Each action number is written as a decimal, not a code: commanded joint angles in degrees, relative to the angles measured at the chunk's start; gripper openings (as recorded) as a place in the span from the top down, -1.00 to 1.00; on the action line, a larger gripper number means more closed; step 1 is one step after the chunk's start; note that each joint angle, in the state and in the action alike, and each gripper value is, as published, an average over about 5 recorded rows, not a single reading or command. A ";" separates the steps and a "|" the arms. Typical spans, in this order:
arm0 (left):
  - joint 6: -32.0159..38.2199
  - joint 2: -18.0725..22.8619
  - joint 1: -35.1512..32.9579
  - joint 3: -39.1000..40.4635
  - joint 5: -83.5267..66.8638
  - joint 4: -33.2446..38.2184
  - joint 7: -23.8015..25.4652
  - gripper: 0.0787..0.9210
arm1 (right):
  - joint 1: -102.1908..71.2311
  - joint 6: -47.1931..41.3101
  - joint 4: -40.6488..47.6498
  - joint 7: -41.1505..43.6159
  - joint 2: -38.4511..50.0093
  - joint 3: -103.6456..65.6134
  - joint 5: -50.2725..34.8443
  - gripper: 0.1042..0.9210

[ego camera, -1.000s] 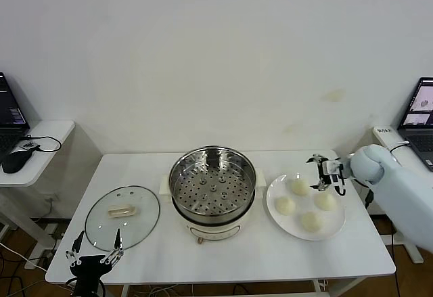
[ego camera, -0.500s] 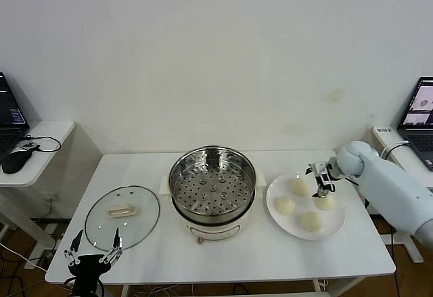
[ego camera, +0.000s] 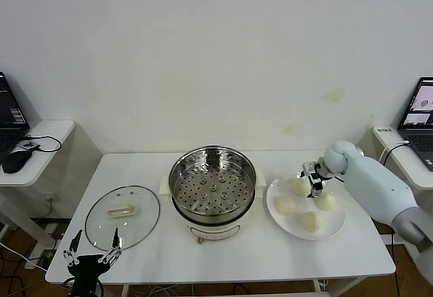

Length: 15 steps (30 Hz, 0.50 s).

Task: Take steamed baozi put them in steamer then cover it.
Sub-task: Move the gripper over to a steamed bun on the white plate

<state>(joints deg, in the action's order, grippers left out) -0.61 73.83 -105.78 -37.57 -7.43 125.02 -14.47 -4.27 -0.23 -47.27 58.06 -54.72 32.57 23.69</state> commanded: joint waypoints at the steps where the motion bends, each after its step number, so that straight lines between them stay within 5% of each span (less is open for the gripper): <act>1: 0.02 -0.07 0.02 0.04 0.05 -0.05 -0.02 -0.77 | 0.39 0.12 2.27 0.22 -1.73 0.59 0.45 -0.51; 15: 0.13 -0.06 0.21 0.37 0.08 0.29 -0.16 -0.77 | 1.70 0.34 2.80 0.70 -1.71 1.19 0.08 -0.22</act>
<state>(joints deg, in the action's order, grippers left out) -0.49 73.83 -105.50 -37.16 -7.38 125.33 -14.63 -2.35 0.23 -45.48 59.02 -55.63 33.93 23.31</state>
